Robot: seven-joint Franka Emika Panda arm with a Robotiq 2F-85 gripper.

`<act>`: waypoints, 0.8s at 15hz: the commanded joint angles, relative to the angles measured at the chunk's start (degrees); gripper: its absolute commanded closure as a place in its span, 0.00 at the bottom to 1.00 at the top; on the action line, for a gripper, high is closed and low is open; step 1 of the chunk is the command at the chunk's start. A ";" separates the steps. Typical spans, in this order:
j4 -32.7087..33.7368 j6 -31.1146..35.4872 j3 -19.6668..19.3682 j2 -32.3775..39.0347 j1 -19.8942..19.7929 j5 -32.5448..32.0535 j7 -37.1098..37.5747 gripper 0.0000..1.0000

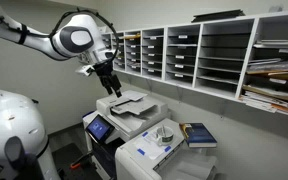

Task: Remove the marker from the cup.

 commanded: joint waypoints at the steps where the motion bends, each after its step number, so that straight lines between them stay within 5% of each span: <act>1: -0.84 -0.40 -0.50 0.26 0.50 -0.49 0.37 0.00; 7: -1.50 -0.40 -0.52 0.70 0.52 -0.50 0.39 0.00; 12: 5.90 9.34 -0.12 18.03 -5.59 -0.19 7.81 0.00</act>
